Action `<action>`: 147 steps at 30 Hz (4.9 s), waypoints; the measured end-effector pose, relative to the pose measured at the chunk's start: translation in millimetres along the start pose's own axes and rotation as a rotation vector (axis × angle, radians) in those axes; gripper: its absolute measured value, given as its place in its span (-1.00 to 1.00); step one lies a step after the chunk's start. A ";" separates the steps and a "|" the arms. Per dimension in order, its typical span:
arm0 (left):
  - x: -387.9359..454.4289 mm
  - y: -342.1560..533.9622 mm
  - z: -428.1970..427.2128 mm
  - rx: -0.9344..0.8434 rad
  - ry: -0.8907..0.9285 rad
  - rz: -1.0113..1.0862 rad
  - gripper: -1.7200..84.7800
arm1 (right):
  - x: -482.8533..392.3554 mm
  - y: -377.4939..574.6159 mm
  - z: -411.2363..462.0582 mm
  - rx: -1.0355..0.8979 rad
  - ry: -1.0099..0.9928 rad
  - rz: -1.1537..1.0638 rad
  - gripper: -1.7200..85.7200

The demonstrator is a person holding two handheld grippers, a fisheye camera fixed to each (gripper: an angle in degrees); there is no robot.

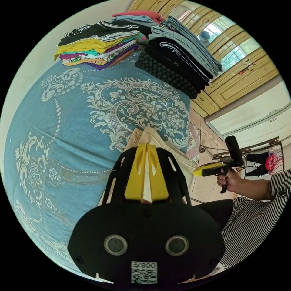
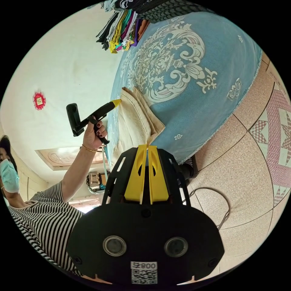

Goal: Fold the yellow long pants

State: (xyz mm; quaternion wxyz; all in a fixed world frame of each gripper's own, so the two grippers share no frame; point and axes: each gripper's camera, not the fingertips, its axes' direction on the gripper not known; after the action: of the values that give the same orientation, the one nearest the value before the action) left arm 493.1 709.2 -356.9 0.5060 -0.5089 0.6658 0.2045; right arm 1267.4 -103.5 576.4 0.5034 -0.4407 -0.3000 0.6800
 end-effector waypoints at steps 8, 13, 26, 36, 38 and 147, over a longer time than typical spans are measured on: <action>-10.8 -12.7 6.5 -0.035 -0.091 -0.004 -0.95 | -9.0 -13.8 5.7 0.014 0.015 -0.049 -0.95; -18.7 -17.0 16.0 -0.071 -0.085 -0.017 -0.95 | -4.3 -10.4 14.3 0.026 0.017 -0.018 -0.95; -35.3 -21.3 -32.0 -0.063 -0.096 -0.030 -0.95 | -14.6 -17.0 50.3 0.029 0.044 -0.038 -0.95; -53.3 -6.2 -157.1 0.147 0.000 -0.097 -0.92 | -18.7 -14.4 81.1 0.044 -0.003 -0.021 -0.95; -52.8 9.7 -188.2 0.184 -0.009 -0.107 -0.92 | -27.8 -13.7 79.5 0.078 0.048 -0.041 -0.95; -1.7 166.7 -1096.7 0.471 -0.348 -0.584 -0.93 | -263.3 -68.7 774.4 -0.599 0.296 -1.352 -0.95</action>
State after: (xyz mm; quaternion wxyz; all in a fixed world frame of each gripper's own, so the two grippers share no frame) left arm -165.0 -86.9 47.6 0.7503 -0.5046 0.4265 -0.0229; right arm 625.9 -304.2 1047.4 0.7049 -0.3652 -0.6063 0.0459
